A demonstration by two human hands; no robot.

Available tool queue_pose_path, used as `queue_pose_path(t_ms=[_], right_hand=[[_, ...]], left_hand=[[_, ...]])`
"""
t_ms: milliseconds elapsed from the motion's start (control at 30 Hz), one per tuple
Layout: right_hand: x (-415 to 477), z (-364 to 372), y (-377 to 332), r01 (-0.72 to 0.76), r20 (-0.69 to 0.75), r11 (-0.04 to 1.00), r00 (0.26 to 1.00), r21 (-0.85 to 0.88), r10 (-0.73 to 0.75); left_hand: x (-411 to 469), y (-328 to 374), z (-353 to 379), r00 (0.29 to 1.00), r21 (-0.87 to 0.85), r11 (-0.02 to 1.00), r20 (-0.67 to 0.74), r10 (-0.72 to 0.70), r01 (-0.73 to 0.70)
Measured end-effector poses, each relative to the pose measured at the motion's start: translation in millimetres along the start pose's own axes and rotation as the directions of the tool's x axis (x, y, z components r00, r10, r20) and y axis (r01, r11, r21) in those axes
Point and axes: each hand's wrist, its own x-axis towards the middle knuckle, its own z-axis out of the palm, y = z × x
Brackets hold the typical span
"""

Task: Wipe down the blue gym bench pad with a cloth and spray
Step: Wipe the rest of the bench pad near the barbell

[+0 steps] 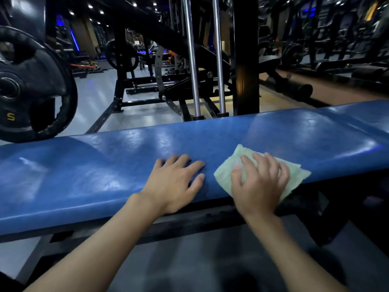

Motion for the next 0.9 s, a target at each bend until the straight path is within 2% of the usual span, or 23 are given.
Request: queue_pose_path(t_ms=[67,167,333,400,500,533,600,667,733,833,900], right_hand=[[-7,0,-9,0.055,0.033,0.998,0.998,-0.005,-0.055],[1,-5,16,0.158,0.063,0.987,0.986,-0.019,-0.156],[25,-10,93,0.026,0.036,0.994,0.999,-0.111,-0.022],[35,-13,114,-0.095,-0.013,0.988,0.995,-0.119,0.095],[36,-3,93,-0.309,-0.095,0.949,0.948,-0.064,0.303],[34,1,82,-0.330,-0.112,0.943,0.939,-0.044,0.324],[27,3,73,-0.282,-0.085,0.959,0.957,-0.037,0.278],[29,-1,90,-0.202,-0.025,0.979,0.979,-0.037,0.201],[41,-5,121,-0.193,-0.018,0.980,0.981,-0.055,0.193],[65,-7,161,-0.326,-0.082,0.943,0.944,-0.072,0.320],[66,-2,157,-0.431,-0.111,0.902,0.898,-0.036,0.425]], left_hand=[[8,4,-3,1.000,0.012,1.000,-0.002,-0.026,0.026],[16,6,-4,1.000,0.017,1.000,-0.012,-0.023,0.023],[32,26,-2,0.994,-0.024,0.994,0.037,0.106,-0.105],[42,38,4,0.986,-0.028,0.986,0.029,0.165,-0.165],[60,55,13,0.974,-0.034,0.974,0.016,0.226,-0.225],[64,60,15,0.971,-0.032,0.971,0.017,0.239,-0.238],[72,70,18,0.965,-0.016,0.965,0.031,0.261,-0.261],[78,77,19,0.961,0.023,0.961,0.044,0.273,-0.274],[82,79,18,0.959,0.066,0.957,0.040,0.281,-0.283],[84,80,13,0.958,0.087,0.955,0.057,0.280,-0.284],[88,83,10,0.960,0.100,0.955,0.045,0.275,-0.278]])
